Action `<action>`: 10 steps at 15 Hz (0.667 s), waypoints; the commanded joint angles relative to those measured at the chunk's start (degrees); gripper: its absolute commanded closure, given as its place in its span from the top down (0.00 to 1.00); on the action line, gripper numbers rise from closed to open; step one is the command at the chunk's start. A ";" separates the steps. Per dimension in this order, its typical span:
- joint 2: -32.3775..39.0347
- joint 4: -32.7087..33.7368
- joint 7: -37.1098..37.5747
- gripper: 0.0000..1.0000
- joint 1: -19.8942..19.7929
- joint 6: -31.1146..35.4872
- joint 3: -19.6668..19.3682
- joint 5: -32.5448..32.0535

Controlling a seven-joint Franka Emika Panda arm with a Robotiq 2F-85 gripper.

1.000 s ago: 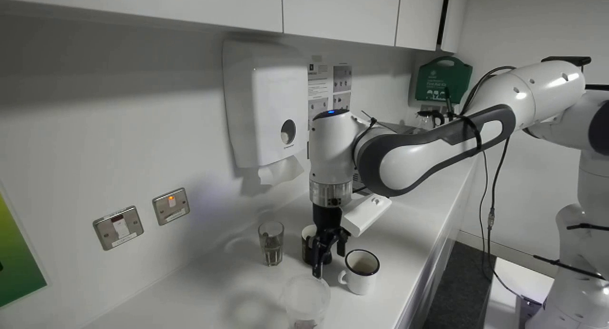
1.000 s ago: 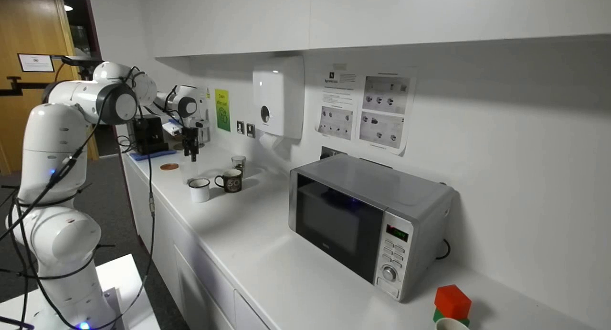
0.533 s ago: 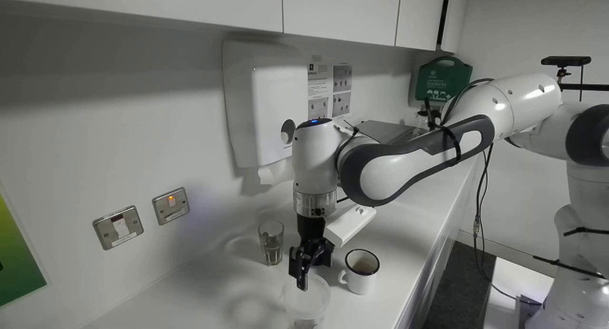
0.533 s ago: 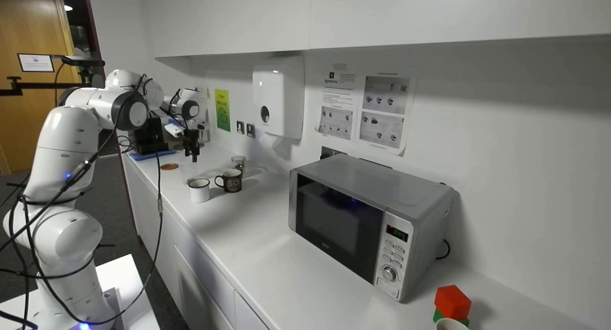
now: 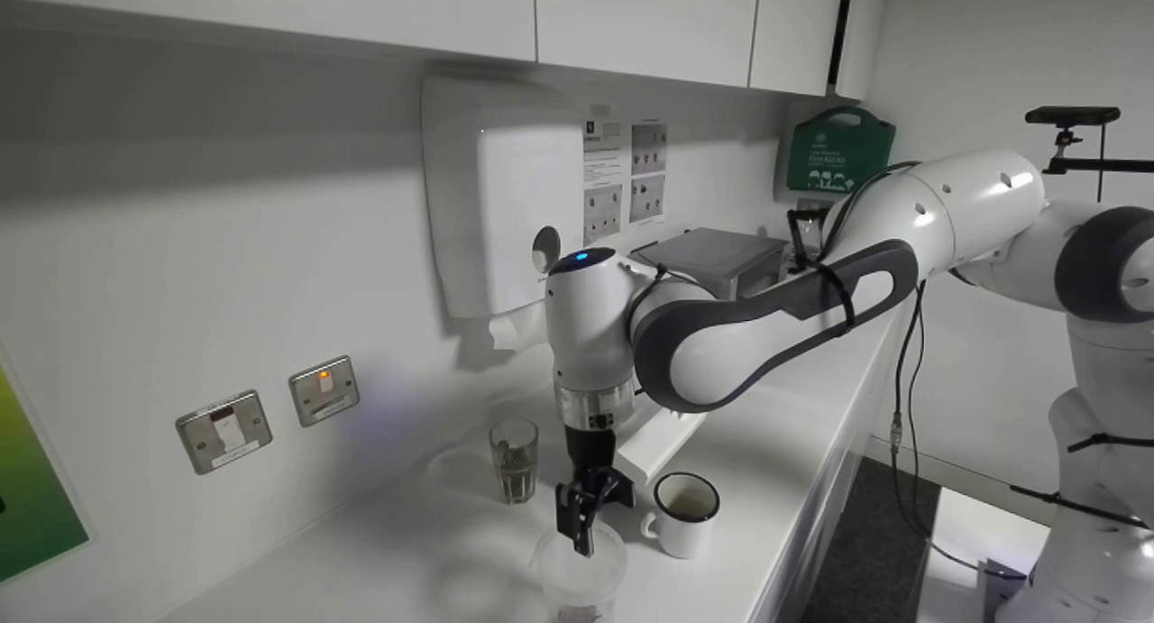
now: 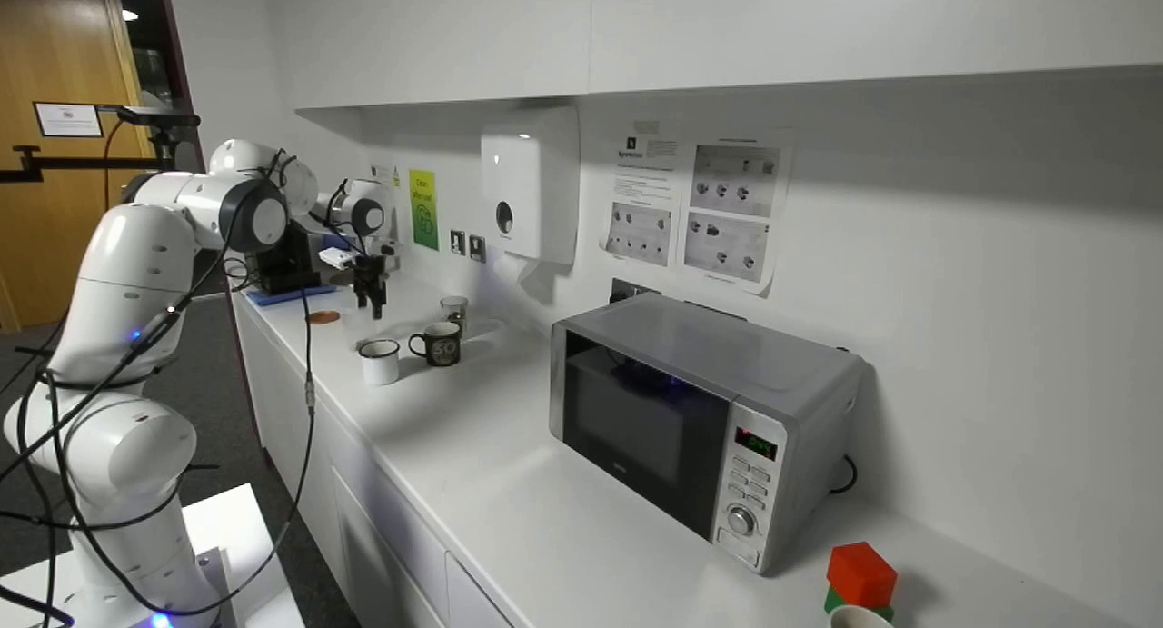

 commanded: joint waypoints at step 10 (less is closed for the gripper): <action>0.83 2.22 -0.69 0.07 0.48 -6.11 -1.16 -0.88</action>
